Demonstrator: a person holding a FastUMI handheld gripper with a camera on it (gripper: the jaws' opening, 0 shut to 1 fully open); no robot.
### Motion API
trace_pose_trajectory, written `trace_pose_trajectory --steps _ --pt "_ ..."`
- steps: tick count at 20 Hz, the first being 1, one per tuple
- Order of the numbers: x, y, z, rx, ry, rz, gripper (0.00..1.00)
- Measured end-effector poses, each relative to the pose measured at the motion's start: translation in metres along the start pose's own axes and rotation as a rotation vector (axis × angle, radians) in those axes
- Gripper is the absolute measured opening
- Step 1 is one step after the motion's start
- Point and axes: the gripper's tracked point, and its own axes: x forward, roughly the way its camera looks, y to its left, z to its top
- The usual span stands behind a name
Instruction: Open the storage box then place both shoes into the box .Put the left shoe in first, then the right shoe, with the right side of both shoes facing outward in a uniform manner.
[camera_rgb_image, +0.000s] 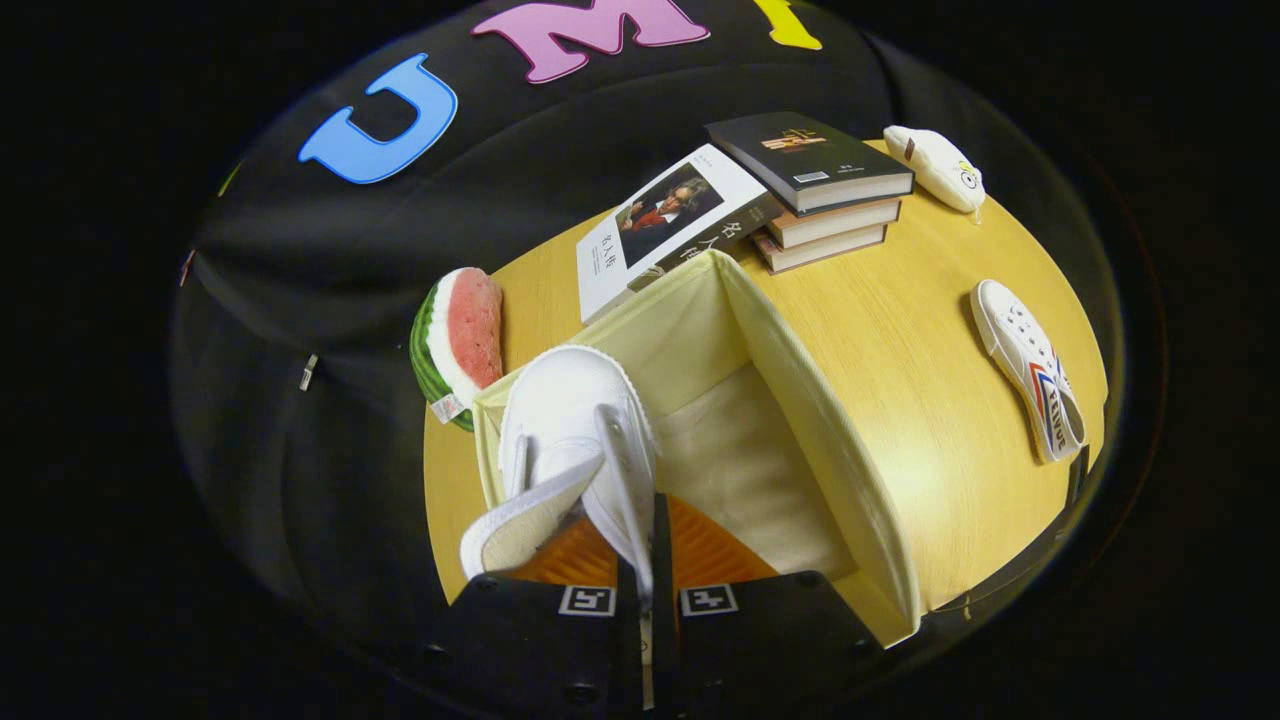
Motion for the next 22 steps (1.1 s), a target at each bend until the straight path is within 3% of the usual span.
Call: trace_pose_trajectory --steps 3,7,10,14,17,22 --pt "0.008 0.0 -0.012 -0.032 0.038 -0.011 0.11" --pt "0.002 0.033 -0.019 -0.027 0.053 0.105 0.39" --pt "-0.016 0.05 -0.009 -0.079 0.021 0.156 0.99" --pt "-0.061 0.041 0.016 -0.276 -0.114 0.153 0.99" --pt "-0.102 0.006 0.034 -0.383 -0.201 0.118 0.99" --pt "-0.161 -0.113 0.072 -0.464 -0.32 -0.064 0.99"
